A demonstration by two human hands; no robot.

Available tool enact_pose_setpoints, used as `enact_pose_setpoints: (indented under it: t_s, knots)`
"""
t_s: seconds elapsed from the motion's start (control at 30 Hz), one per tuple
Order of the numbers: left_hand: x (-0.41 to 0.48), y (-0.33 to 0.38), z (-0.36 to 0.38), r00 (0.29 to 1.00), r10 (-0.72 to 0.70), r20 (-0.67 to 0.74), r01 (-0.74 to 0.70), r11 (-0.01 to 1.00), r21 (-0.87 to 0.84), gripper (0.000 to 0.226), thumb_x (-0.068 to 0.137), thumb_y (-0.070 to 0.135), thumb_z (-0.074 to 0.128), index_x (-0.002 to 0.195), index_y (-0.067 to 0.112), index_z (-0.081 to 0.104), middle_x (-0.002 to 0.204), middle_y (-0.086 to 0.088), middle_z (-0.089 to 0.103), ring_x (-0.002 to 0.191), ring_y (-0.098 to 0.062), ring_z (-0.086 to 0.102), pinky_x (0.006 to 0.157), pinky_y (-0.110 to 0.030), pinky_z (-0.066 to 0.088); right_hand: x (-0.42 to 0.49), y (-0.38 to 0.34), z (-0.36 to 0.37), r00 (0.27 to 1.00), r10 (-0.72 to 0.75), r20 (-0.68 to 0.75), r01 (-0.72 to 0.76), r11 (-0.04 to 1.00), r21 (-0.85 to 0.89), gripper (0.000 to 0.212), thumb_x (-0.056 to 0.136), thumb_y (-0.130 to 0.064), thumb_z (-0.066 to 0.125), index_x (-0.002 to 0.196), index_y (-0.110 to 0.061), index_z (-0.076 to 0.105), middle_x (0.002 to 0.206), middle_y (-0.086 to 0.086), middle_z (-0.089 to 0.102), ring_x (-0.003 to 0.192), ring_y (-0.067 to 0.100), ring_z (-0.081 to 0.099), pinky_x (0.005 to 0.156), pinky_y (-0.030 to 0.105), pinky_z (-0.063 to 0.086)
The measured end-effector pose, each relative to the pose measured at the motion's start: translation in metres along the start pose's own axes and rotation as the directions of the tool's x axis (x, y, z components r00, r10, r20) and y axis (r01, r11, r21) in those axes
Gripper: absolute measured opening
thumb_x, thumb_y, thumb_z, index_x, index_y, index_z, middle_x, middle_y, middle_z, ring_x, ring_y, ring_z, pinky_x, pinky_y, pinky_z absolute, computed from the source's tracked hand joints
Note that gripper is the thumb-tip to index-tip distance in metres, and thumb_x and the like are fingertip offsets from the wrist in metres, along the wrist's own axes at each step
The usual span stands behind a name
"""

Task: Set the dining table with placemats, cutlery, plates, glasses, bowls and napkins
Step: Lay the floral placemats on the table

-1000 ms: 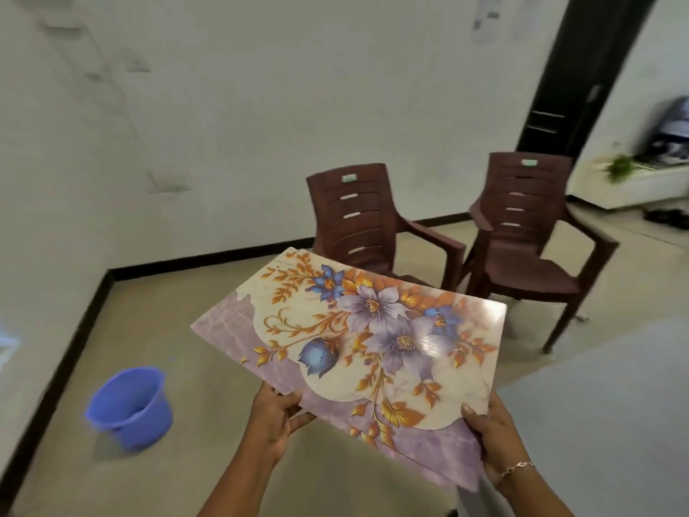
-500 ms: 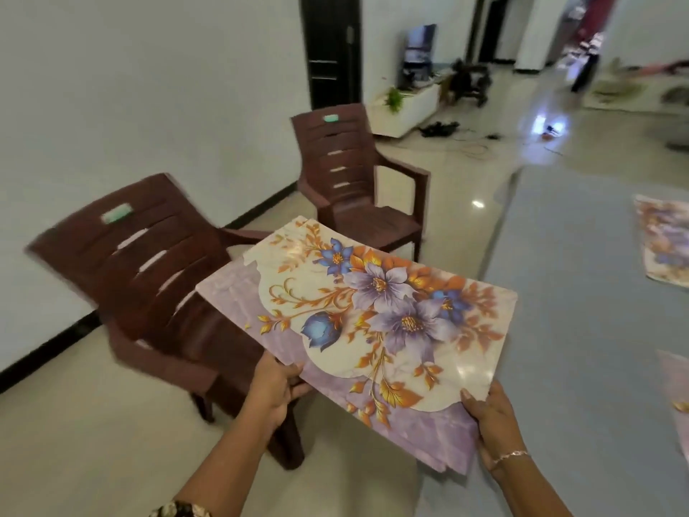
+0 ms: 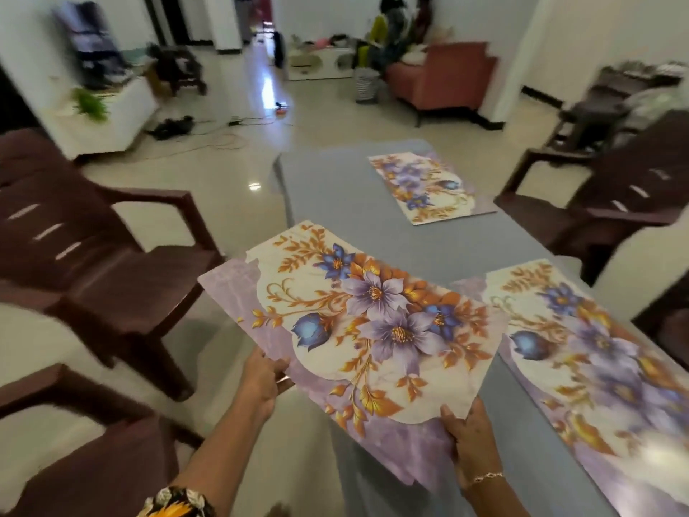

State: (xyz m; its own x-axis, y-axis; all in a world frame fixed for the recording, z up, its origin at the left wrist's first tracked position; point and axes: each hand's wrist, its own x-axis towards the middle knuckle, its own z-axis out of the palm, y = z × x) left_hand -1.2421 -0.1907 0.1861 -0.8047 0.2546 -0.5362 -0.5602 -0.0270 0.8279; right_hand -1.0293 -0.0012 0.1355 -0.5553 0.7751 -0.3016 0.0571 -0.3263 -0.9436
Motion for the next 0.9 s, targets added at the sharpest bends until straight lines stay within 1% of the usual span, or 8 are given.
enact_pose_setpoints:
  t_s: [0.07, 0.13, 0.23, 0.33, 0.4, 0.5, 0.67, 0.9]
  knots:
    - [0.028, 0.006, 0.024, 0.996, -0.039, 0.077, 0.035, 0.998, 0.058, 0.044, 0.09, -0.012, 0.041, 0.128, 0.008, 0.047, 0.089, -0.005, 0.062, 0.072, -0.022, 0.057, 0.062, -0.032, 0.048, 0.006, 0.007, -0.003, 0.994, 0.0, -0.108, -0.001, 1.0, -0.013, 0.014, 0.092, -0.006, 0.053, 0.095, -0.018, 0.059, 0.072, -0.025, 0.065, 0.09, 0.01, 0.056, 0.059, 0.005, 0.048]
    - [0.051, 0.01, 0.047, 0.986, -0.077, 0.149, 0.063, 0.993, 0.096, 0.043, 0.09, -0.011, 0.04, 0.128, 0.008, 0.047, 0.091, -0.007, 0.062, 0.072, -0.023, 0.057, 0.063, -0.032, 0.048, 0.003, 0.014, -0.001, 0.975, -0.003, -0.221, 0.006, 1.0, 0.011, 0.013, 0.085, -0.034, 0.063, 0.098, -0.031, 0.068, 0.077, -0.026, 0.067, 0.08, -0.007, 0.06, 0.062, 0.002, 0.047]
    - [0.082, 0.008, 0.077, 0.953, -0.154, 0.259, 0.113, 0.98, 0.166, 0.041, 0.09, -0.011, 0.04, 0.123, 0.011, 0.05, 0.095, -0.009, 0.062, 0.077, -0.026, 0.057, 0.069, -0.037, 0.048, -0.011, 0.036, -0.002, 0.917, 0.012, -0.4, 0.01, 0.999, 0.053, 0.058, 0.08, -0.007, 0.069, 0.133, -0.008, 0.046, 0.123, 0.007, 0.059, 0.106, 0.016, 0.059, 0.078, 0.014, 0.053]
    - [0.096, 0.0, 0.092, 0.916, -0.195, 0.35, 0.121, 0.967, 0.222, 0.042, 0.086, -0.015, 0.039, 0.113, 0.012, 0.055, 0.098, -0.009, 0.064, 0.085, -0.029, 0.058, 0.08, -0.038, 0.049, -0.028, 0.049, 0.001, 0.864, 0.024, -0.503, -0.001, 0.999, 0.046, 0.107, 0.047, -0.049, 0.085, 0.138, -0.012, 0.041, 0.132, 0.007, 0.054, 0.122, 0.026, 0.051, 0.096, 0.033, 0.046]
    - [0.106, -0.004, 0.093, 0.913, -0.251, 0.322, 0.165, 0.948, 0.273, 0.032, 0.083, -0.016, 0.042, 0.095, 0.01, 0.058, 0.083, -0.009, 0.061, 0.072, -0.027, 0.055, 0.067, -0.035, 0.047, -0.032, 0.063, 0.0, 0.817, 0.01, -0.576, -0.005, 1.0, 0.011, 0.124, 0.036, -0.066, 0.082, 0.14, -0.012, 0.038, 0.136, 0.008, 0.051, 0.126, 0.027, 0.047, 0.101, 0.041, 0.04]
    - [0.125, -0.002, 0.091, 0.949, -0.223, 0.224, 0.144, 0.936, 0.321, 0.014, 0.086, -0.008, 0.052, 0.095, 0.001, 0.057, 0.084, -0.016, 0.059, 0.073, -0.03, 0.056, 0.067, -0.037, 0.048, -0.045, 0.062, 0.009, 0.788, 0.051, -0.614, -0.017, 0.998, 0.062, 0.111, 0.042, -0.05, 0.086, 0.137, -0.014, 0.042, 0.134, 0.01, 0.053, 0.124, 0.028, 0.049, 0.1, 0.048, 0.04]
    - [0.144, 0.025, 0.098, 0.99, -0.07, 0.121, 0.005, 0.884, 0.467, 0.061, 0.085, 0.004, 0.064, 0.139, 0.001, 0.035, 0.136, -0.019, 0.047, 0.121, -0.038, 0.049, 0.098, -0.044, 0.043, -0.066, 0.06, 0.022, 0.745, 0.125, -0.655, -0.073, 0.992, 0.106, 0.108, 0.037, -0.041, 0.088, 0.132, -0.009, 0.047, 0.124, 0.013, 0.06, 0.114, 0.031, 0.055, 0.102, 0.053, 0.04]
    - [0.144, 0.047, 0.093, 0.989, 0.072, 0.131, -0.14, 0.751, 0.645, 0.076, 0.085, 0.003, 0.064, 0.145, 0.008, 0.017, 0.131, -0.027, 0.047, 0.115, -0.046, 0.05, 0.095, -0.049, 0.043, -0.088, 0.038, 0.039, 0.663, 0.152, -0.733, -0.173, 0.984, 0.048, 0.044, 0.079, 0.006, 0.064, 0.121, 0.003, 0.053, 0.115, 0.017, 0.062, 0.102, 0.033, 0.058, 0.091, 0.045, 0.047]
